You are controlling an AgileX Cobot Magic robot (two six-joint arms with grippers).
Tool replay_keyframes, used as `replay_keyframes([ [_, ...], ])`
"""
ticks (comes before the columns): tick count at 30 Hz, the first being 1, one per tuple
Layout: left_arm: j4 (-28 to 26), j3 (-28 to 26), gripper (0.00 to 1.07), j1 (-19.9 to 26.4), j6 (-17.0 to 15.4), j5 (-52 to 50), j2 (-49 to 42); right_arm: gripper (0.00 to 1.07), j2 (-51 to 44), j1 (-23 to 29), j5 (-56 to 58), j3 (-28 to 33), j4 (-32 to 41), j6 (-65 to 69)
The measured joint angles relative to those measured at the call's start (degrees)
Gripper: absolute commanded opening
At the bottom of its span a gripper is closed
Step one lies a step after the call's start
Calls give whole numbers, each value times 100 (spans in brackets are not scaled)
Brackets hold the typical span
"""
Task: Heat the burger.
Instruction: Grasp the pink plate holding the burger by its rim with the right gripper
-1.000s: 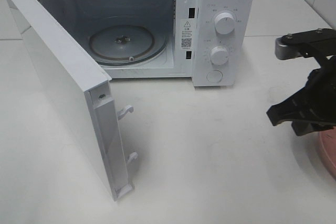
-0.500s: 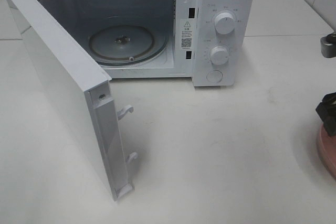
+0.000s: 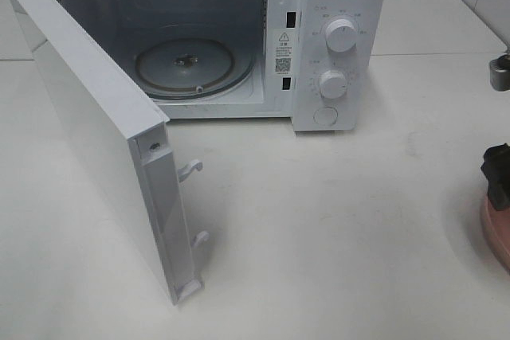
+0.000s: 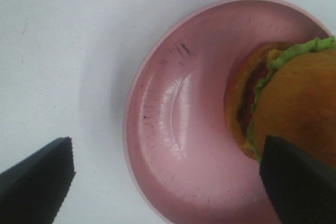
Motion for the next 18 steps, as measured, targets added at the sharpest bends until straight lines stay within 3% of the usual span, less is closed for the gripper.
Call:
replay_keyframes([
  [18, 0, 0, 98, 0, 0, 0, 0, 87, 1461, 0, -619, 0, 212, -17],
])
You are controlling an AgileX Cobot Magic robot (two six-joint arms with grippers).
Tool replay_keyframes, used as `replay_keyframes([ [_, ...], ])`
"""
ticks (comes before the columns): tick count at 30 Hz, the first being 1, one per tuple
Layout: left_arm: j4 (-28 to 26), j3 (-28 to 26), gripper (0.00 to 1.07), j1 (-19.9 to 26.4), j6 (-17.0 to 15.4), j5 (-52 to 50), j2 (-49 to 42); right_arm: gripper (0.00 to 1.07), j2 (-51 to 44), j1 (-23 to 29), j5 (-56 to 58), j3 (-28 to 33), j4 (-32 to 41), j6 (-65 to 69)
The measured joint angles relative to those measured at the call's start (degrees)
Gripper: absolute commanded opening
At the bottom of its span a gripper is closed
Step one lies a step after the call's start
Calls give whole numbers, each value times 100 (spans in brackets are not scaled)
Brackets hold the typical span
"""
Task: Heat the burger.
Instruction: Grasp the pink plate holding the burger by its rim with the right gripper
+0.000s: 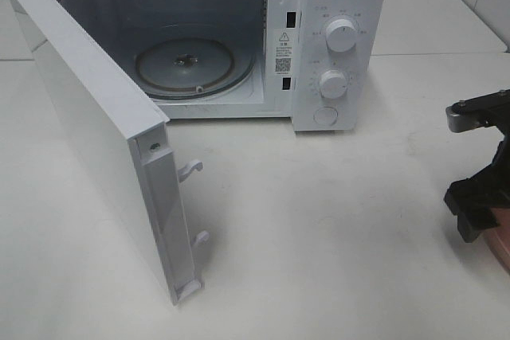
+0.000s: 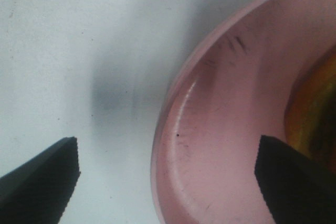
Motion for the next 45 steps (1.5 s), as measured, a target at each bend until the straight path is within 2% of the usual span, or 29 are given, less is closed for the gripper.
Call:
replay_keyframes([
  [16, 0, 0, 98, 0, 0, 0, 0, 85, 825, -258, -487, -6, 40, 0],
  [23, 0, 0, 98, 0, 0, 0, 0, 79, 968, -258, -579, -17, 69, -6],
  [24, 0, 0, 98, 0, 0, 0, 0, 74, 991, -258, -573, -29, 92, -6],
  [26, 0, 0, 98, 0, 0, 0, 0, 71, 991, -258, -573, -29, 103, 6],
  [27, 0, 0, 98, 0, 0, 0, 0, 62, 991, -258, -579, -29, 132, 11],
  [29, 0, 0, 98, 0, 0, 0, 0, 58, 997, -258, -590, -29, 166, 23],
  [30, 0, 0, 98, 0, 0, 0, 0, 47, 997, -258, -596, -29, 166, 29],
  [31, 0, 0, 98, 0, 0, 0, 0, 47, 997, -258, -596, -29, 166, 29],
  [32, 0, 0, 98, 0, 0, 0, 0, 33, 1008, -258, -602, -29, 115, 40],
  [33, 0, 0, 98, 0, 0, 0, 0, 33, 1008, -258, -602, -29, 115, 40],
  [34, 0, 0, 98, 0, 0, 0, 0, 28, 1008, -258, -590, -29, 57, 63],
  [35, 0, 0, 98, 0, 0, 0, 0, 17, 1020, -264, -567, -29, -46, 97],
  [36, 0, 0, 98, 0, 0, 0, 0, 17, 1020, -264, -567, -29, -46, 97],
  [37, 0, 0, 98, 0, 0, 0, 0, 6, 1020, -269, -539, -29, -57, 178],
  [38, 0, 0, 98, 0, 0, 0, 0, 1, 1014, -264, -516, -29, -57, 189],
  [45, 0, 0, 98, 0, 0, 0, 0, 0, 1003, -264, -395, -29, -92, 206],
])
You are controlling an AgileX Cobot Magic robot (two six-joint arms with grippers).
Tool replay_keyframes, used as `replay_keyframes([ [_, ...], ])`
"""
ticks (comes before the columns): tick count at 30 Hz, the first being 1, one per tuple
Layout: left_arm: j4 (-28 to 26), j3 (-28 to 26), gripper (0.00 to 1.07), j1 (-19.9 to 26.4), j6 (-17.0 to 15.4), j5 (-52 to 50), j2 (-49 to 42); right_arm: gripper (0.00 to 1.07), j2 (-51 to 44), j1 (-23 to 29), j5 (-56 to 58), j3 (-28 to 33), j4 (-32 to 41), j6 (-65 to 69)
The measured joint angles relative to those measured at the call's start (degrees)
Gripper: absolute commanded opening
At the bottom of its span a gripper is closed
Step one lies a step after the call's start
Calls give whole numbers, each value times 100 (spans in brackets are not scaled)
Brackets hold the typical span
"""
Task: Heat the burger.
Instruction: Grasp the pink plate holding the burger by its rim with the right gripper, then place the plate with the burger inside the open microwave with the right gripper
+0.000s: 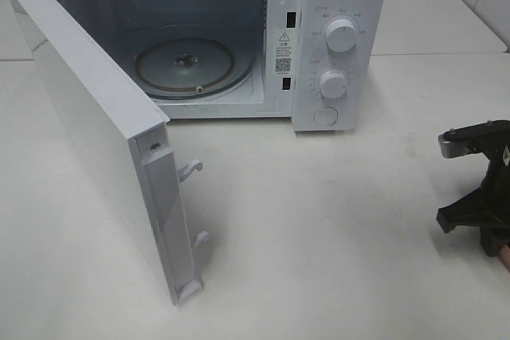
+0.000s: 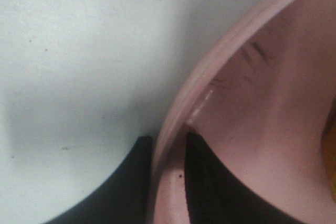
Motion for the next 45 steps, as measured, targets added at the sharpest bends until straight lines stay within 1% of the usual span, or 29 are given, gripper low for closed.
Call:
replay_keyframes([
  [7, 0, 0, 98, 0, 0, 0, 0, 0, -74, 6, 160, 0, -86, 132],
  [12, 0, 0, 98, 0, 0, 0, 0, 0, -103, 34, 332, 6, -344, 367],
  [13, 0, 0, 98, 0, 0, 0, 0, 0, -138, 143, 458, 6, -539, 550],
  [14, 0, 0, 98, 0, 0, 0, 0, 0, -138, 143, 458, 6, -539, 550],
  [16, 0, 0, 98, 0, 0, 0, 0, 0, -166, 367, 636, 6, -842, 802],
  [17, 0, 0, 98, 0, 0, 0, 0, 0, -166, 367, 636, 6, -842, 802],
  [18, 0, 0, 98, 0, 0, 0, 0, 0, -166, 527, 796, 11, -1054, 1014],
  [20, 0, 0, 98, 0, 0, 0, 0, 0, -166, 590, 877, 17, -1140, 1117],
  [22, 0, 0, 98, 0, 0, 0, 0, 0, -218, 859, 1043, 23, -1341, 1387],
  [26, 0, 0, 98, 0, 0, 0, 0, 0, -378, 997, 1054, 23, -1398, 1478],
  [32, 0, 0, 98, 0, 0, 0, 0, 0, -647, 1226, 1415, 23, -1581, 1524],
  [34, 0, 0, 98, 0, 0, 0, 0, 0, -768, 1381, 1587, 23, -1627, 1576],
  [37, 0, 0, 98, 0, 0, 0, 0, 0, -814, 1427, 1633, 23, -1644, 1599],
  [39, 0, 0, 98, 0, 0, 0, 0, 0, -991, 1639, 1845, 23, -1748, 1610],
  [44, 0, 0, 98, 0, 0, 0, 0, 0, -1152, 1822, 2057, 29, -1828, 1610],
  [45, 0, 0, 98, 0, 0, 0, 0, 0, -1243, 1931, 2131, 29, -1822, 1616],
])
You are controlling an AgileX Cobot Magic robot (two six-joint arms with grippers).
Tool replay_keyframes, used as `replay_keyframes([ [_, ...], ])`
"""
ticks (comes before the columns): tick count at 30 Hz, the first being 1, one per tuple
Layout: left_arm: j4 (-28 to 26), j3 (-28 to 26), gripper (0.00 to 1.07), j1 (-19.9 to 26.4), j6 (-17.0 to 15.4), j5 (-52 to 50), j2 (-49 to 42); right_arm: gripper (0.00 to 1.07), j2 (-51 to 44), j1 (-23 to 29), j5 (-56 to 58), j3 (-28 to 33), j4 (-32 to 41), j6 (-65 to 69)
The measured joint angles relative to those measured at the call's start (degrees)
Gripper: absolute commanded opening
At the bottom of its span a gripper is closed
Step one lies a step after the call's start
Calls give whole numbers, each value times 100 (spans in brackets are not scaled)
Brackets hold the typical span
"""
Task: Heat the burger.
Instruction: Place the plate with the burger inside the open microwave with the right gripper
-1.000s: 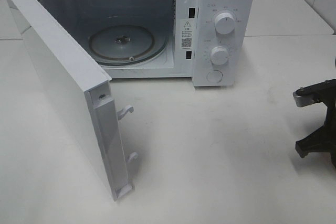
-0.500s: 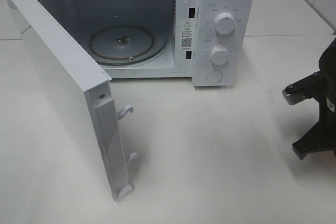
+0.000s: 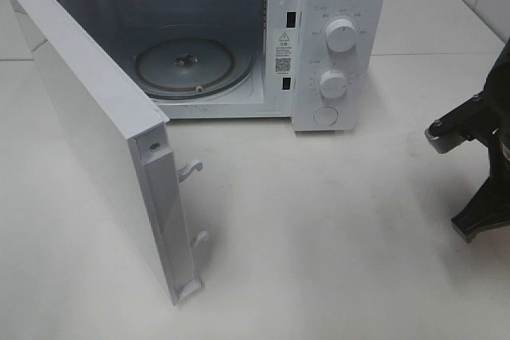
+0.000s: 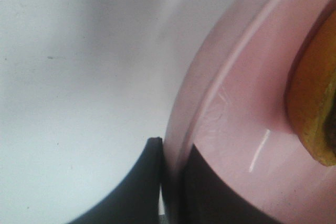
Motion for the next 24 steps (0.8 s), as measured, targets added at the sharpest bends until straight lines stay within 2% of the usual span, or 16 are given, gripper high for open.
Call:
replay_keyframes([
  [5, 0, 0, 98, 0, 0, 0, 0, 0, -252, 223, 40, 109, -6, 0],
  [14, 0, 0, 98, 0, 0, 0, 0, 0, -1026, 945, 115, 756, 11, 0],
  [24, 0, 0, 98, 0, 0, 0, 0, 0, -1501, 1793, 493, 865, 11, 0],
])
